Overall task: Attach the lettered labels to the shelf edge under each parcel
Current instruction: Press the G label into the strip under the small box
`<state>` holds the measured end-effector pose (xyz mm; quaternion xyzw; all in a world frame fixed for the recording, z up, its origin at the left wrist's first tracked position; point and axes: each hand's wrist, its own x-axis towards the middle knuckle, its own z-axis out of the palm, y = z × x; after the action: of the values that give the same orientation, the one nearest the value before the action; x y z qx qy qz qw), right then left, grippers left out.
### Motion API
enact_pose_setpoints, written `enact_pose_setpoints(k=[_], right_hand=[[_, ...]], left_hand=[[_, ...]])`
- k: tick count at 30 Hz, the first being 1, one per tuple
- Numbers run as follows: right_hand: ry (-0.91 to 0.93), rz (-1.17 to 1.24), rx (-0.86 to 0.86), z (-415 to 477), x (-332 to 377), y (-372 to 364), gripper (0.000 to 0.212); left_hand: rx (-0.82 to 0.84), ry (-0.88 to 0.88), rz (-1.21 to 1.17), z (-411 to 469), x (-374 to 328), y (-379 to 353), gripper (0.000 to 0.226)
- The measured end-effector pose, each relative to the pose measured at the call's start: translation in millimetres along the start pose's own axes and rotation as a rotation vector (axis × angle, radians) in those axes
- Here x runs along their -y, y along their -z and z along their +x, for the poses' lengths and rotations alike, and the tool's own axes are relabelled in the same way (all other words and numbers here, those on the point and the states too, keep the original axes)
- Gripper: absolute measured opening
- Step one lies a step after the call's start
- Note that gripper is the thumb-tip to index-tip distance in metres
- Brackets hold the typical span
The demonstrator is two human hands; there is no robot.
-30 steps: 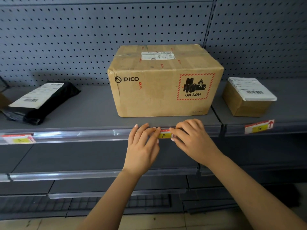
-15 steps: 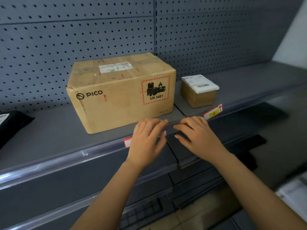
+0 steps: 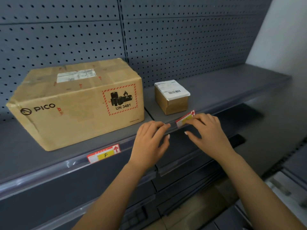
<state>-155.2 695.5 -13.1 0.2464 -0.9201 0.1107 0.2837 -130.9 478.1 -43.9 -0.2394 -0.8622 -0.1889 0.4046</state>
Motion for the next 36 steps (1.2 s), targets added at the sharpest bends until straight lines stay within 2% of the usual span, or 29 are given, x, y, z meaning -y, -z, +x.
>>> enact_pose_setpoints(k=[11, 15, 22, 31, 36], right_hand=[[0.006, 0.177, -0.023, 33.3, -65.6, -43.3, 0.041], [0.06, 0.21, -0.05, 39.5, -75.1, -54.4, 0.032], [0.163, 0.256, -0.215, 33.7, -88.5, -60.4, 0.017], [0.132, 0.389, -0.172, 38.7, -91.4, -64.9, 0.015], [0.139, 0.408, -0.148, 39.3, -87.1, -65.4, 0.016]], left_hand=[[0.037, 0.142, 0.107, 36.6, -15.1, -74.3, 0.026], [0.034, 0.176, 0.141, 35.1, -14.9, -85.7, 0.028], [-0.019, 0.106, 0.168, 32.0, -9.2, -88.0, 0.026], [-0.03, 0.092, 0.149, 42.9, -9.5, -89.9, 0.012], [-0.033, 0.103, 0.178, 39.6, -6.2, -86.1, 0.013]])
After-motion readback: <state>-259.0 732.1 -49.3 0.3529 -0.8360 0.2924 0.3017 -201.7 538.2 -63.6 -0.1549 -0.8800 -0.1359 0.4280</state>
